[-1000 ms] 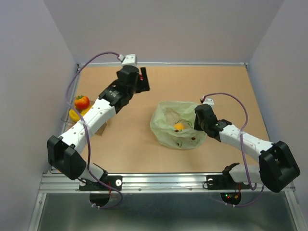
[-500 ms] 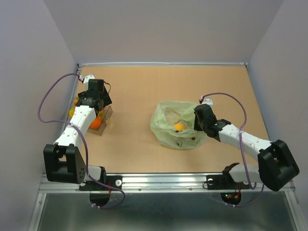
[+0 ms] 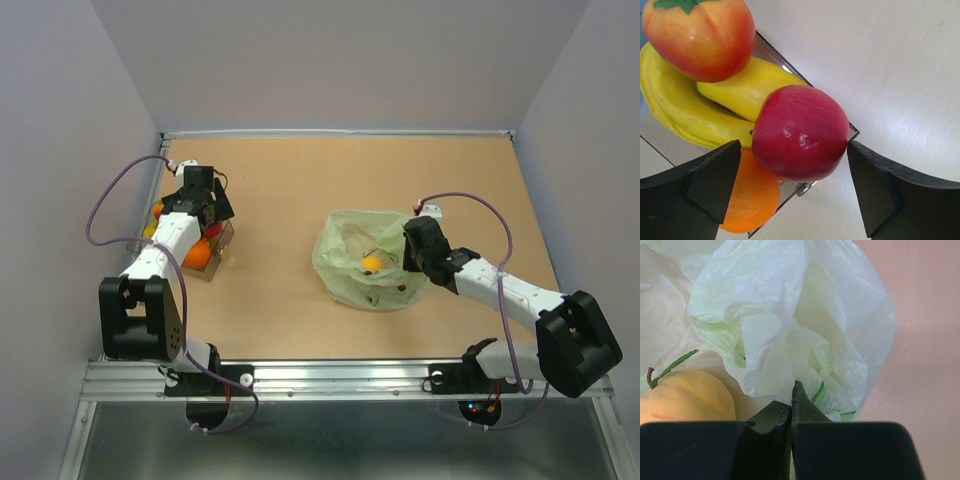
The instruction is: Untie the knot of the plastic bag and take out the fruit
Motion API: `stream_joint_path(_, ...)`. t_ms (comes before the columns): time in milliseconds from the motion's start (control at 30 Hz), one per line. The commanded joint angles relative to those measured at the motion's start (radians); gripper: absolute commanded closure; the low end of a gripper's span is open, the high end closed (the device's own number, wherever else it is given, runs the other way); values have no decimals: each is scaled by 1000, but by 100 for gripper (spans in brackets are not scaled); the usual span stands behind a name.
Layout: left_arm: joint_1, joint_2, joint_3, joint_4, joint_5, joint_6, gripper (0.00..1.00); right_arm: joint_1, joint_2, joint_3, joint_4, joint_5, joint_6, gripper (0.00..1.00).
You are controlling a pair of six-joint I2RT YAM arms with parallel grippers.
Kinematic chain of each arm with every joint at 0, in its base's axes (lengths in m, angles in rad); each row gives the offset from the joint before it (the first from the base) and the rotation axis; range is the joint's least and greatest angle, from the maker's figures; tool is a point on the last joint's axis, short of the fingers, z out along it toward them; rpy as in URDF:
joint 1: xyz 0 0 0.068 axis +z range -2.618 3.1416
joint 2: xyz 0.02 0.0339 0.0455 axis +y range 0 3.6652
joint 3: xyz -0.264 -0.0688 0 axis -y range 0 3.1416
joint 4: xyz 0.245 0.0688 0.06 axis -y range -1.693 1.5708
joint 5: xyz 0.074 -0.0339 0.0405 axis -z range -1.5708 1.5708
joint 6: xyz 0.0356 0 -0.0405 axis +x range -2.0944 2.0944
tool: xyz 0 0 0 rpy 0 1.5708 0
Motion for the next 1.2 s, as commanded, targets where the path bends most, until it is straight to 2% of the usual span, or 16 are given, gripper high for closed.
stream_joint_path(0,1,-23,1,21,-4,17,1,-4,-31,20,28,7,-1,99)
stream_joint_path(300,-3,-107,47,-33,5,12,1,-4,-45,29,28,35,-14,99)
stream_joint_path(433,-57,-149,83,-70,8,14,1,-4,-51,39,30,50,-28,99)
stream_joint_path(533,-150,-173,116,-81,31,14,1,-4,-59,40,30,47,-36,99)
stream_joint_path(667,-333,-175,196,-68,86,8,1,-4,-75,39,28,38,-41,99)
stream_joint_path(700,-413,-170,210,-50,103,5,1,-4,-79,39,28,38,-41,99)
stream_joint_path(767,-486,-153,238,-21,133,-1,1,-4,-91,36,28,37,-41,99)
stream_joint_path(933,-711,-29,331,94,192,2,4,-4,-95,31,28,27,-33,99)
stream_joint_path(1033,-817,81,406,108,193,47,4,-4,-100,28,28,20,-22,99)
stream_joint_path(1167,-911,196,399,194,170,127,4,-4,-117,17,28,18,-8,99)
